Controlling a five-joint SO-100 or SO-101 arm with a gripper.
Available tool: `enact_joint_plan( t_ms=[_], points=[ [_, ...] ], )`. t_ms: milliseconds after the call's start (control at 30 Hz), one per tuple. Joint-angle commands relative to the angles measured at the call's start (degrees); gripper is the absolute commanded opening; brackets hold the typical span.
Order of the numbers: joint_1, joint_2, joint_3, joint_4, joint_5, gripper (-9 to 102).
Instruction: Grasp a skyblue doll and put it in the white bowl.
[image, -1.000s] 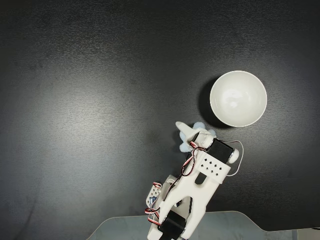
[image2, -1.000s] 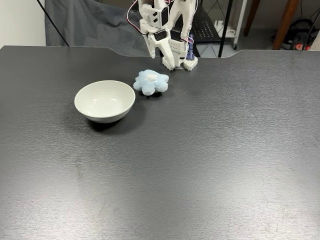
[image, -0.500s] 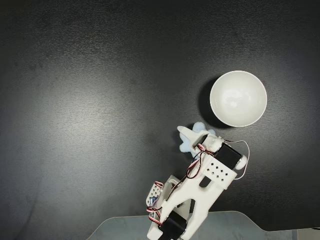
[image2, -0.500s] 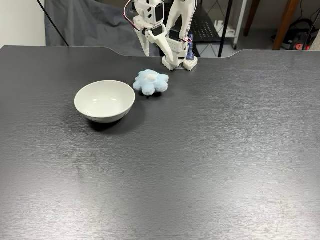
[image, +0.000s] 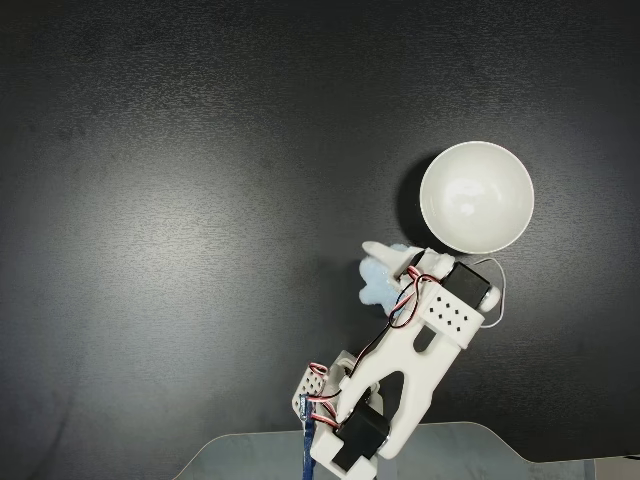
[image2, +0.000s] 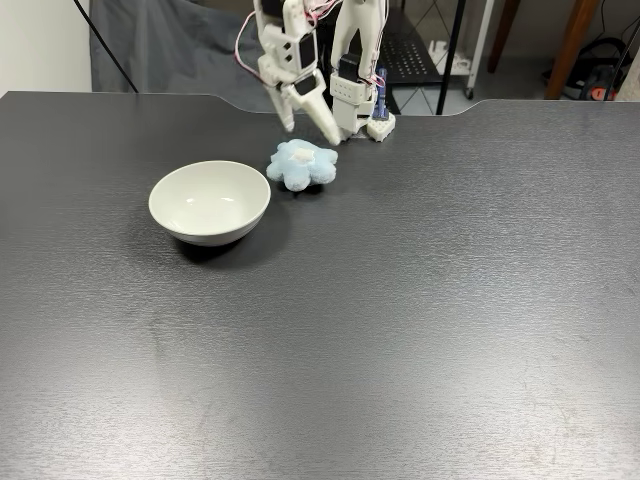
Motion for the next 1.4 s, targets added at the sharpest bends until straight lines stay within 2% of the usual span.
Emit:
enact_joint_plan(
  t_ms=[0,200,467,967,1367],
  points=[
    [0.18,0.09,-2.72,-3.69,-0.35,56],
    [2.72,-1.05,-1.93,-3.69,-0.79,56],
    [9.49,-5.45,-1.76,-3.87,-7.12,56],
    [4.48,-5.54,2.81,-3.87,-7.21,56],
    [4.13,-5.8,3.96,-3.96,-7.21,56]
  ],
)
